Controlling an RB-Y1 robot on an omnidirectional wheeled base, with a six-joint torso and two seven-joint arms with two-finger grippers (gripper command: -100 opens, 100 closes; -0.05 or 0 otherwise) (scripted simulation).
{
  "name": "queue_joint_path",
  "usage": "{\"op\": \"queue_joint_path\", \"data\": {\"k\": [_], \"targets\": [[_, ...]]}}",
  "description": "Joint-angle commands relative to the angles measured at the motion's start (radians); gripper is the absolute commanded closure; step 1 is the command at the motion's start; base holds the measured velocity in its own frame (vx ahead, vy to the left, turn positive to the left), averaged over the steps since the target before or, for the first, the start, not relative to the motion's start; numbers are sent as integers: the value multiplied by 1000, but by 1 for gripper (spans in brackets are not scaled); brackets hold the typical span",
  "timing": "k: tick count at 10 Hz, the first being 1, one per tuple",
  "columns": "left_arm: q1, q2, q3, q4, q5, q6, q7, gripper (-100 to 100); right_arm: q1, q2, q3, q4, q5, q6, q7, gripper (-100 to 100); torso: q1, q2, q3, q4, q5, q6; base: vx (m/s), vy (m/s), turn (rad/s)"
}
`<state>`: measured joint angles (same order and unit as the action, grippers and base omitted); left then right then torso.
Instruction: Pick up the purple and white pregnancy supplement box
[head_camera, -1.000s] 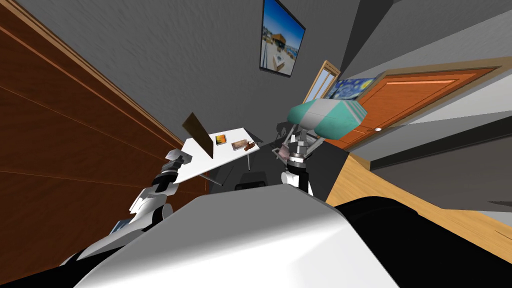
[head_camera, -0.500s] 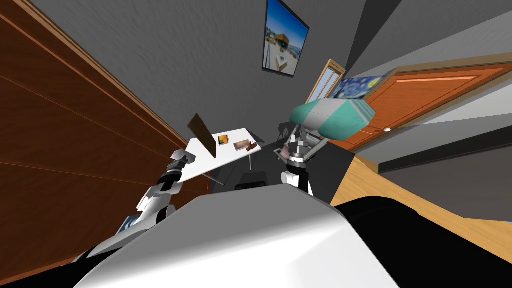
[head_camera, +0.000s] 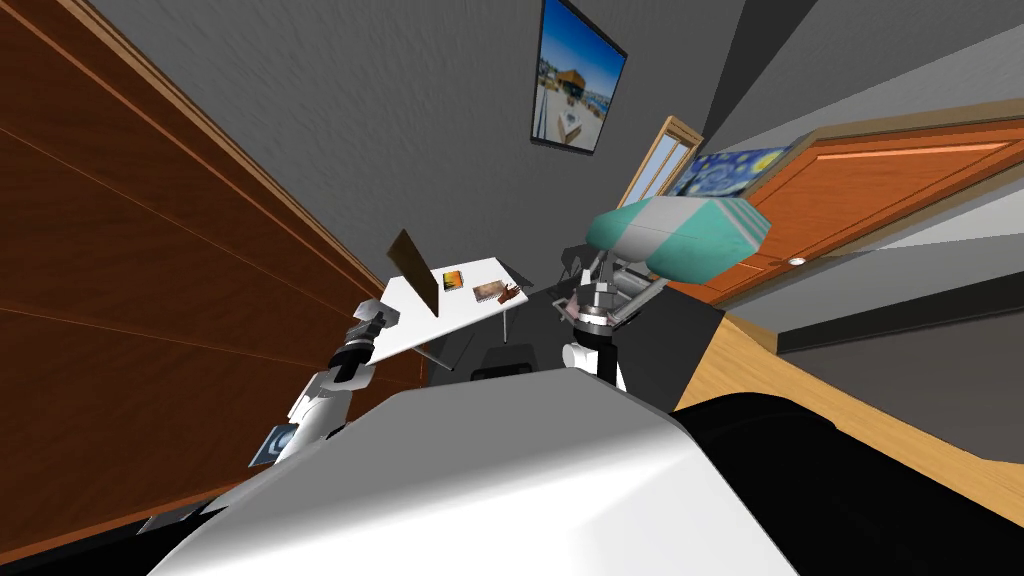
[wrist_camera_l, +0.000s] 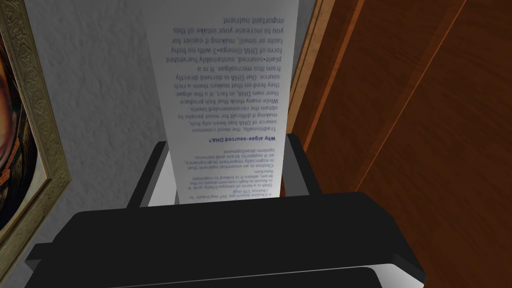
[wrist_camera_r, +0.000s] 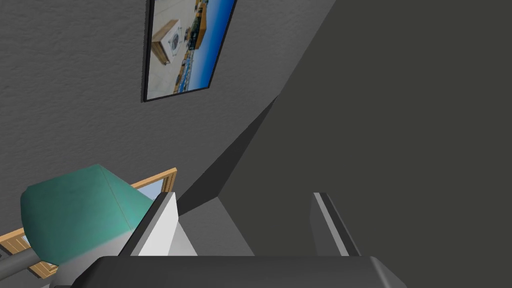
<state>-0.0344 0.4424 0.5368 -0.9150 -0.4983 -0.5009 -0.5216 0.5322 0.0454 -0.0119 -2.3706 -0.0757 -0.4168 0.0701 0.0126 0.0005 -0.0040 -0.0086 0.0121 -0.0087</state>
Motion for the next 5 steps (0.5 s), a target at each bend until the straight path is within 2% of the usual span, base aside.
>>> {"op": "queue_joint_path", "data": {"k": [1,2,3,5], "targets": [[22,-25,-19,-50,1,32,-4,100,0,0,0,0,0,0,0,0,0,0,0,0,0,0,22,58,56],[22,-25,-19,-75,1,32,-4,100,0,0,0,0,0,0,0,0,2,0,0,-1,2,0,-3,20,17],[51,-57,-49,-105,8,63,-16,100,0,0,0,0,0,0,0,0,1,1,0,0,1,1,15,38,105],[51,-57,-49,-145,8,63,-16,100,0,0,0,0,0,0,0,0,2,0,-1,-2,4,-1,9,35,27]]}}
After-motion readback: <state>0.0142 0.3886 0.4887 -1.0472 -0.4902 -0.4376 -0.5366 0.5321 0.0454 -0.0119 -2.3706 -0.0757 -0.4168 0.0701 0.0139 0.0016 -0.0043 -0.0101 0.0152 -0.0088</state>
